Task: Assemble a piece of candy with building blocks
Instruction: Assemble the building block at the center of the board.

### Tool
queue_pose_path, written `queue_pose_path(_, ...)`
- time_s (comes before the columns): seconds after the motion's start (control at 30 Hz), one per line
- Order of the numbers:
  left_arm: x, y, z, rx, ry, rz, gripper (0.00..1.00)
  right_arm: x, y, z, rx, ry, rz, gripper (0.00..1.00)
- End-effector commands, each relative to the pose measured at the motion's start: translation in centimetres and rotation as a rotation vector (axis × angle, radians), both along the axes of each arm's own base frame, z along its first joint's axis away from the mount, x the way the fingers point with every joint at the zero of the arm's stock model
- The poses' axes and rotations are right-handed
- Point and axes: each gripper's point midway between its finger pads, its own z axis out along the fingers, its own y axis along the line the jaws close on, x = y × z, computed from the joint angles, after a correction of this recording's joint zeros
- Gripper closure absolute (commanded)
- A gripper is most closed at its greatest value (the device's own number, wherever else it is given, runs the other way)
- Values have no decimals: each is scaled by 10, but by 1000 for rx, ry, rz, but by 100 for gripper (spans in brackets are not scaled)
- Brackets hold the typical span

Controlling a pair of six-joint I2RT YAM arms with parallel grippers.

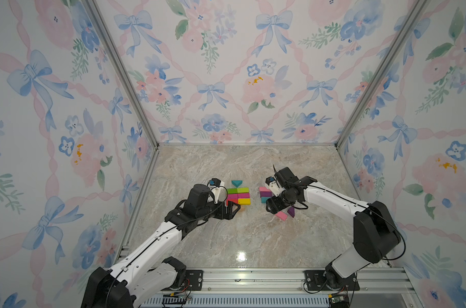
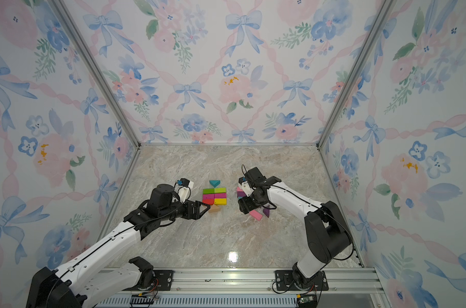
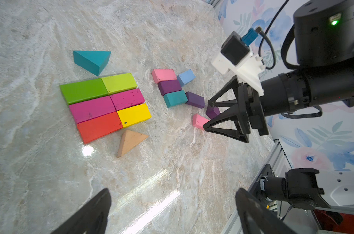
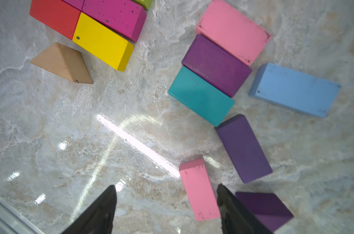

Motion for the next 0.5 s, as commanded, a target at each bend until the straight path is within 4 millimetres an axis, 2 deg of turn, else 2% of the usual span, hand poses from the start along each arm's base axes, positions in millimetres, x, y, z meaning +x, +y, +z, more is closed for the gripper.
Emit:
queue_pose_path(0.0, 2, -4, 2, -3, -19, 7, 2, -16, -13, -11, -8, 82, -58, 21)
queue_pose_path(0.2, 1, -15, 8, -11, -30, -19, 2, -15, -15, -22, -4, 114, -72, 21)
queue_pose_path(0.47, 2, -16, 7, -12, -30, -11, 2, -6, -15, -48, -4, 169, -77, 21)
